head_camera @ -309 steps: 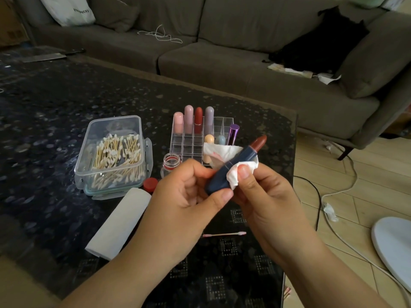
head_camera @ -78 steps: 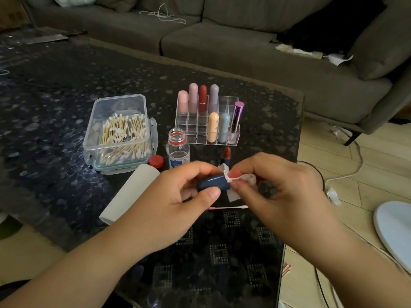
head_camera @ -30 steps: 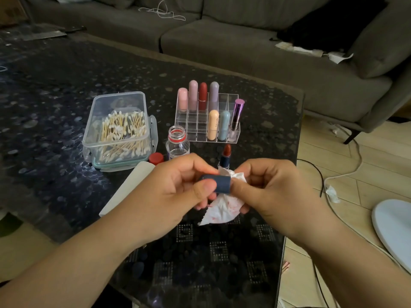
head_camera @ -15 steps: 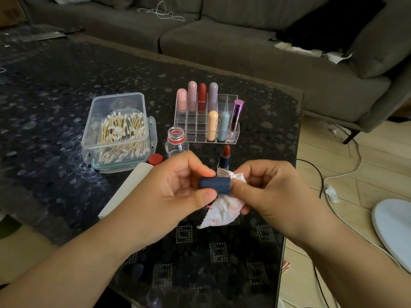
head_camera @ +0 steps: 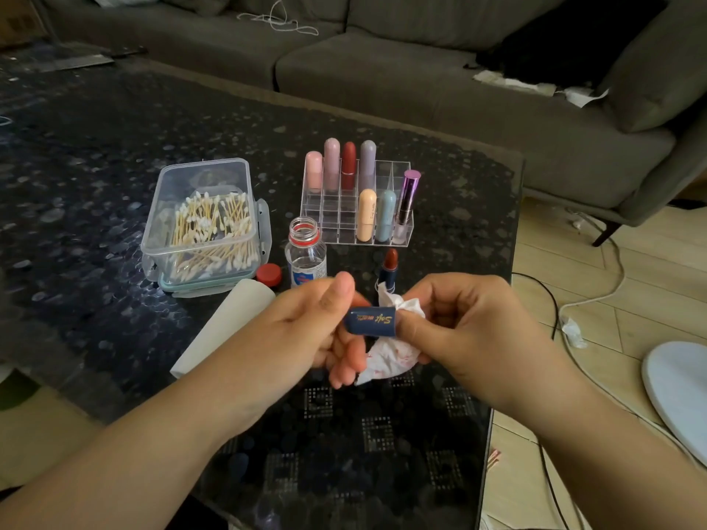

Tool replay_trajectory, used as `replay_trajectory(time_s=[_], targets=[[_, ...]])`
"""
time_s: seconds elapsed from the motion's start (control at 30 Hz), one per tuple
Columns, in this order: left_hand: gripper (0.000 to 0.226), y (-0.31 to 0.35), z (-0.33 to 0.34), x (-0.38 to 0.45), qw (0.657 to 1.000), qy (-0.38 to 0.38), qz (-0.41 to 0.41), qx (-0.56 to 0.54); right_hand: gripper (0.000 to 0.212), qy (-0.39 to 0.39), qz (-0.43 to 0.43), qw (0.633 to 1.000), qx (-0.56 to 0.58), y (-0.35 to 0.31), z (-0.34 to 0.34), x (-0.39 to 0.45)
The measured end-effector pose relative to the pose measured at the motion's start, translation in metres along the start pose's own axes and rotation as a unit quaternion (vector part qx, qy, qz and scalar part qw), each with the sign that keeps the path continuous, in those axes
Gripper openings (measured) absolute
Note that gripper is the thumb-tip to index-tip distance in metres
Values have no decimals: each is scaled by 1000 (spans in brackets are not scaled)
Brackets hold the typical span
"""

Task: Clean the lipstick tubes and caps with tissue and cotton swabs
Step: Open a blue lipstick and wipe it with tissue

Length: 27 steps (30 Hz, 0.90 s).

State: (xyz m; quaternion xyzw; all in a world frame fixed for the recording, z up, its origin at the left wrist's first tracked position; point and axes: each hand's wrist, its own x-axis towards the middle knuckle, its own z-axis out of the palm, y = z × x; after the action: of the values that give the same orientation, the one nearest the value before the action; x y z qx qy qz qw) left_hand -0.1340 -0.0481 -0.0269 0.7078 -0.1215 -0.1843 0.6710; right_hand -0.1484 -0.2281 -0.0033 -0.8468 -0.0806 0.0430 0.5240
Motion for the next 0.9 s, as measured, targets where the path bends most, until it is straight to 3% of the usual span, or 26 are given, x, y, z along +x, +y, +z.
replay_trajectory(time_s=[0.13, 0.2, 0.33, 0.5, 0.67, 0.9], targets=[[15, 0, -2, 0, 997, 11, 63, 54, 9, -8, 4, 1000, 9, 0, 0, 1], [17, -1, -3, -1, 996, 8, 80, 32, 8, -11, 17, 999, 34, 1, -2, 2], [40, 1, -1, -2, 1000, -9, 3, 1, 9, -4, 2, 1000, 11, 1, 1, 1], [20, 2, -3, -2, 996, 11, 73, 47, 7, -17, 19, 999, 39, 1, 0, 3], [42, 1, 0, -3, 1000, 6, 17, 14, 8, -11, 15, 1000, 23, 3, 2, 3], [17, -4, -7, 0, 995, 25, 59, 73, 9, -33, 52, 997, 42, 3, 0, 4]])
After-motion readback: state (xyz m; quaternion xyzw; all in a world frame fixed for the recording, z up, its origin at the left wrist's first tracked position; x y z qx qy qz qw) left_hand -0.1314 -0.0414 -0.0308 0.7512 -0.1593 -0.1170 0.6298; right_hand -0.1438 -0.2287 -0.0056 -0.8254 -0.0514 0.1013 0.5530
